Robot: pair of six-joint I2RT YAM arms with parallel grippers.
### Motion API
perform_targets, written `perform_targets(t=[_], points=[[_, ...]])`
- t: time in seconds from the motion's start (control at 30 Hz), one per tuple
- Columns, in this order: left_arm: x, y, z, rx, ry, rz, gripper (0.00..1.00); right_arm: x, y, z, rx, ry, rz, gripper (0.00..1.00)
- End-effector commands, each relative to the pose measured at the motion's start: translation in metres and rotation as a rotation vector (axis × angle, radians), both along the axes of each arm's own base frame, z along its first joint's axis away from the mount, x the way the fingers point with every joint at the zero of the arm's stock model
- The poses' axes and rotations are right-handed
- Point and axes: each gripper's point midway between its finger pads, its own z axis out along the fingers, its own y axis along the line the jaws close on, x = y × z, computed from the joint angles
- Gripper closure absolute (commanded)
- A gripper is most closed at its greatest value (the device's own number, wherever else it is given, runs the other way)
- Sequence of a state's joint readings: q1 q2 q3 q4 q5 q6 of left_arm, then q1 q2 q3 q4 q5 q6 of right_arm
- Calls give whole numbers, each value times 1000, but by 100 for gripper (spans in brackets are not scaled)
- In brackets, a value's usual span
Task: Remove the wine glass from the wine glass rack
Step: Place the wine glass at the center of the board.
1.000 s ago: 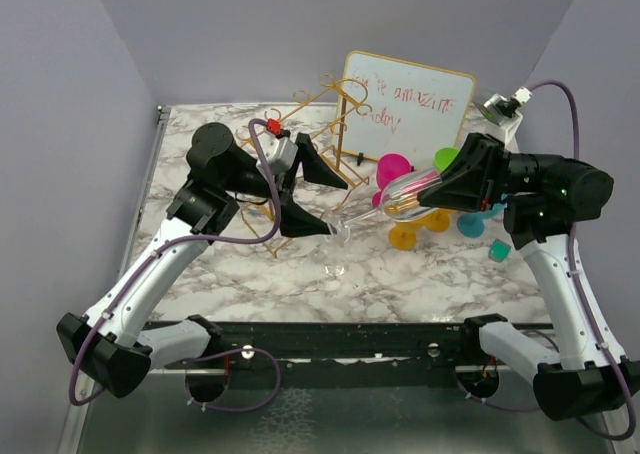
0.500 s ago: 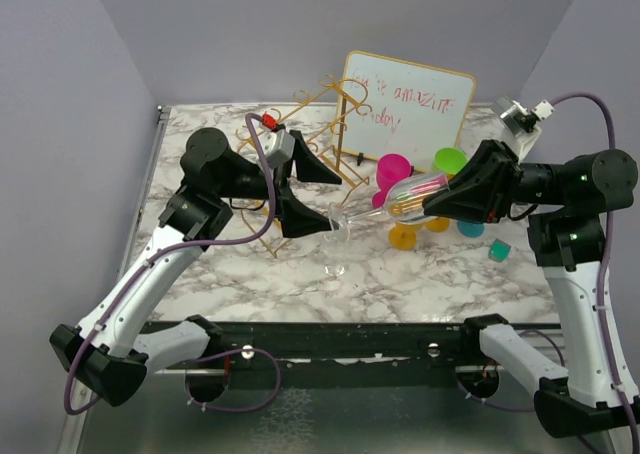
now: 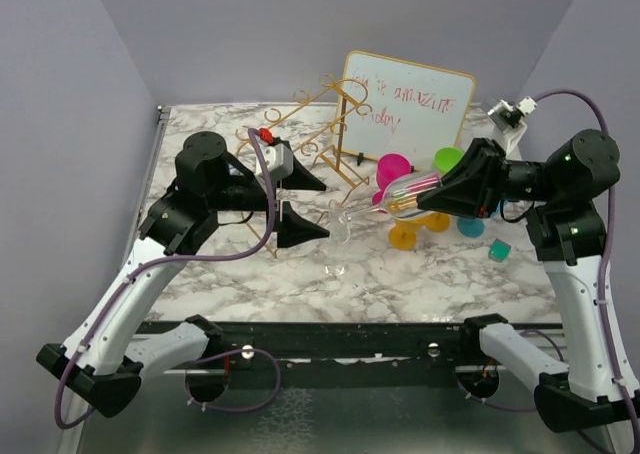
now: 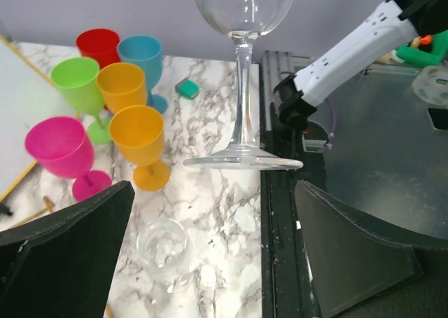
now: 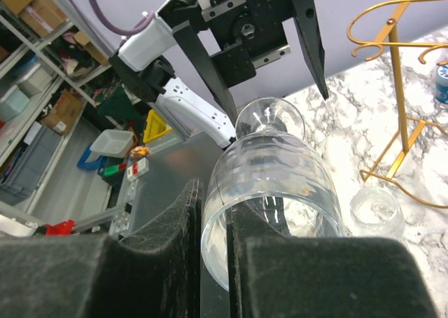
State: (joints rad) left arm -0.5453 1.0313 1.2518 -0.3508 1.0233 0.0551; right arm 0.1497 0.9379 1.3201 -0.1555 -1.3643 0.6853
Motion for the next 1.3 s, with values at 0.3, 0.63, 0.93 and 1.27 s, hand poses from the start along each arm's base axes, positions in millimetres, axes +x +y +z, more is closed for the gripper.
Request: perform_targets(t=[0.3, 0.63, 0.93, 1.27], points=[[40, 19, 44, 29, -13, 324, 1, 63, -19, -64, -231, 150, -400, 99], [53, 19, 71, -66, 21, 411, 1, 84, -40, -112, -402, 238, -556, 100], [67, 16, 75, -129, 39, 455, 1, 93, -50, -147, -595, 290, -647, 99], [78, 18, 76, -135, 65, 517, 1, 62, -3, -200, -945, 201, -615, 99]])
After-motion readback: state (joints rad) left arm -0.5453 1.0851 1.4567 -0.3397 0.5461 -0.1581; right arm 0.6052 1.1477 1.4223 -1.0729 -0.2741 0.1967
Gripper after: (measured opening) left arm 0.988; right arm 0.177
